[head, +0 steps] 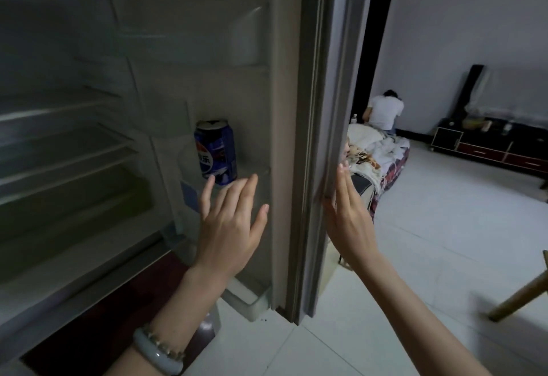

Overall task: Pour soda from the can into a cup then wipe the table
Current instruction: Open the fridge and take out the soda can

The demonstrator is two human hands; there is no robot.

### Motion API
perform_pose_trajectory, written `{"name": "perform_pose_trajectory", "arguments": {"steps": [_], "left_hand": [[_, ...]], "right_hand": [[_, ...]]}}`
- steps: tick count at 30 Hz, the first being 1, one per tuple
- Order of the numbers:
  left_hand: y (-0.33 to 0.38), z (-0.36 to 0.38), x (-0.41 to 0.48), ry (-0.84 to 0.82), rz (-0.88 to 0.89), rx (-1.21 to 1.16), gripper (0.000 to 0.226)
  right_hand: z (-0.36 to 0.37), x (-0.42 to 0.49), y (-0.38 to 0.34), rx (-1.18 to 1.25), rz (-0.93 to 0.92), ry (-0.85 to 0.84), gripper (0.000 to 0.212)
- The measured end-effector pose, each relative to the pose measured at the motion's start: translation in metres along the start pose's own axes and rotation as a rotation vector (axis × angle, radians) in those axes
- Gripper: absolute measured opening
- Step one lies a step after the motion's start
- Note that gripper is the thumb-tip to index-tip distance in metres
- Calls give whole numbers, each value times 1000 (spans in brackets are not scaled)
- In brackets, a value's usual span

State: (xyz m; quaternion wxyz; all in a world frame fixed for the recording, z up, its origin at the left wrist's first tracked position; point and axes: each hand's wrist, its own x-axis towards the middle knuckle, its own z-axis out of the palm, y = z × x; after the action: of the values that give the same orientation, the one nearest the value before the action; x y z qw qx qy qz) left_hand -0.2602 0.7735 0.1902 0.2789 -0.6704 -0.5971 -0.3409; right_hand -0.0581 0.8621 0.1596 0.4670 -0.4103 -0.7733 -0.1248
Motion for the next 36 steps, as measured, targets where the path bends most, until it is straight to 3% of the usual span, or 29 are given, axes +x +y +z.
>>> {"name": "perform_pose_trajectory", "arguments": {"steps": [5, 17, 36], "left_hand": [[10, 42, 32, 45, 100, -35, 46], [36, 119, 92, 63, 184, -51, 47], [64, 192, 161, -232, 73, 101, 68]], "right_hand": [[14, 18, 39, -109, 33, -81, 63], [33, 58, 96, -105, 28, -204, 62], [88, 124, 173, -124, 27, -374, 67]]}}
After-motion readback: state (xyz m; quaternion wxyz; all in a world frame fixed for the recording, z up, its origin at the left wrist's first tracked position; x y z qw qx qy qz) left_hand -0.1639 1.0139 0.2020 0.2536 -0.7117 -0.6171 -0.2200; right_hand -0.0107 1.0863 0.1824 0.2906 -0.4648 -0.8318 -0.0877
